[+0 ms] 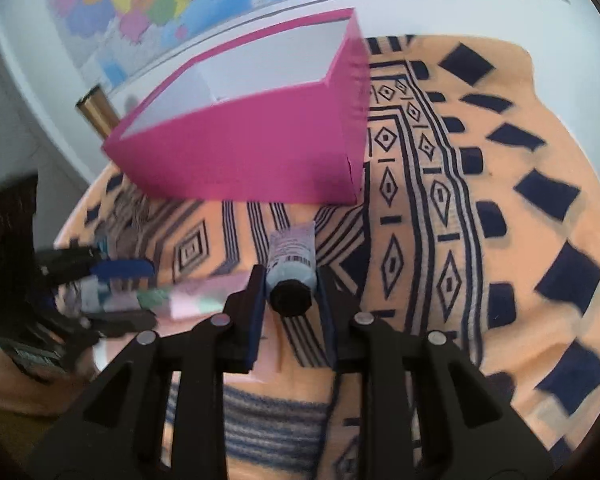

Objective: Organize rigid objects
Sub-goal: 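Lift the white tube off the cloth with the right tool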

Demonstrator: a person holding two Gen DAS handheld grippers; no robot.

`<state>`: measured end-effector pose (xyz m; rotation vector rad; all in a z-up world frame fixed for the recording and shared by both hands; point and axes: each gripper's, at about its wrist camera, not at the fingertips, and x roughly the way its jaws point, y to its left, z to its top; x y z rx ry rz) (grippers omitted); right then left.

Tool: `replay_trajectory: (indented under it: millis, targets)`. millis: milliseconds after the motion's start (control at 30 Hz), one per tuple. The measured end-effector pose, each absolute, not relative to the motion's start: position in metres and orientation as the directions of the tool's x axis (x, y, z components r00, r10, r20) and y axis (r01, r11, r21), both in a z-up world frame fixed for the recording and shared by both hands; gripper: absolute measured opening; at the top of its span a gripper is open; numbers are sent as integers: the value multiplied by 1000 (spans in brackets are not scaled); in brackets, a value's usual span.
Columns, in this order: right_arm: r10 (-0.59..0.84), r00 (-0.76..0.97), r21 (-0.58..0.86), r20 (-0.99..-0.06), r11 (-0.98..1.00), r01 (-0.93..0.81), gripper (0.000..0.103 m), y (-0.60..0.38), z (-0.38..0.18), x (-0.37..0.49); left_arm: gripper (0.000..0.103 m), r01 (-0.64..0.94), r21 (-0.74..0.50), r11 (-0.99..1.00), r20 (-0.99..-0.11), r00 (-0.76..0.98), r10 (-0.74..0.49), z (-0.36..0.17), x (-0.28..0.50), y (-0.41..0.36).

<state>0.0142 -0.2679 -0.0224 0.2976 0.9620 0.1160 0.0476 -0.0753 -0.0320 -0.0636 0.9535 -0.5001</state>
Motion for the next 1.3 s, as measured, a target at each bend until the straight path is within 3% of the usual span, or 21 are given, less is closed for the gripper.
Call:
replay_trajectory:
  millis: [133,300,433,533,667,900,1300]
  targets:
    - [233,574,314,-785,948,45,31,-248,-21,20,61,366,-275,889,-762,481,-433,-33,50,-70]
    - [373,556,484,-743,873,61,38,-227,-35,31,61,324,-296,899,-764,484,-426,-37,51,-54]
    - [443,534,524,-720,851,1,40,-209,-37,39,61,293,-308,905,-761,495,-419,-38,50,-41]
    - [473,524,508,-708,857,-86,52,-197,-31,40,61,268,-321,908,-761,499,-416,-40,53,-35]
    - [456,535,453,-711,879,-147,52,-193,-26,39,61,254,-337,907,-762,492,-421,-44,56,-34]
    - [273,568,321,-776,947,-17,52,-239,-36,53,53,307,-363,880,-749,465,-471,-43,59,-51]
    - [329,501,331,-800,940,-89,52,-227,-59,66,46,278,-385,880,-760,446,-473,-49,69,-55]
